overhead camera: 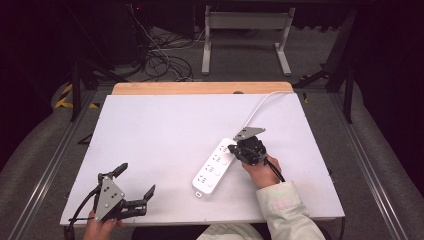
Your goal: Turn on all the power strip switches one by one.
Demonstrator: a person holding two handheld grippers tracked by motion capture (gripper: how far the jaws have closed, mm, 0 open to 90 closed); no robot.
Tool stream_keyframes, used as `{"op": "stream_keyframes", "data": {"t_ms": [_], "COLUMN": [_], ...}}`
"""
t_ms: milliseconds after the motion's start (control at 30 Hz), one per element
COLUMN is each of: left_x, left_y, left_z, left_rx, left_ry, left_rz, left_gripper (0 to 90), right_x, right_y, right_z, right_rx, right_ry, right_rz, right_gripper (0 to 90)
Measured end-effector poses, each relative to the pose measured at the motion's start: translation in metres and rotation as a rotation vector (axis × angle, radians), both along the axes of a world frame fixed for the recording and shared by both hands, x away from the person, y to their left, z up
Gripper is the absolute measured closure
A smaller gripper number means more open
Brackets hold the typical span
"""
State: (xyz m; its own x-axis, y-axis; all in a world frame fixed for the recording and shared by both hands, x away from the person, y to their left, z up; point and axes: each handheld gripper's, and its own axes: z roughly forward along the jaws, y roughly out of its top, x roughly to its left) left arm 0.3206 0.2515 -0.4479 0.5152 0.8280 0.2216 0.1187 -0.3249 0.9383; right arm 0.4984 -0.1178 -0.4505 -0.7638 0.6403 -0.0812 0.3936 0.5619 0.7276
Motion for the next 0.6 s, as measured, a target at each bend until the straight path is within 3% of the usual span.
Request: {"op": "stream_keyframes", "data": {"t_ms": [267, 600], "left_x": [-0.0003, -0.0003], "left_y": [0.0, -0.0001], "left_z": [0.0, 0.0], "left_rx": [-0.002, 0.0], "left_ry": [0.002, 0.0], "left_rz": [-0.002, -0.001], "left_gripper": [2.2, 2.2], "right_x": [0.0022, 0.001], "right_y": [-0.0006, -0.0003], "right_z": [-0.004, -0.0057], "right_rx": [-0.003, -0.004], "right_ry": [0.026, 0.022], "right_rz": [0.003, 0.0], "right_gripper": [90.0, 90.0]}}
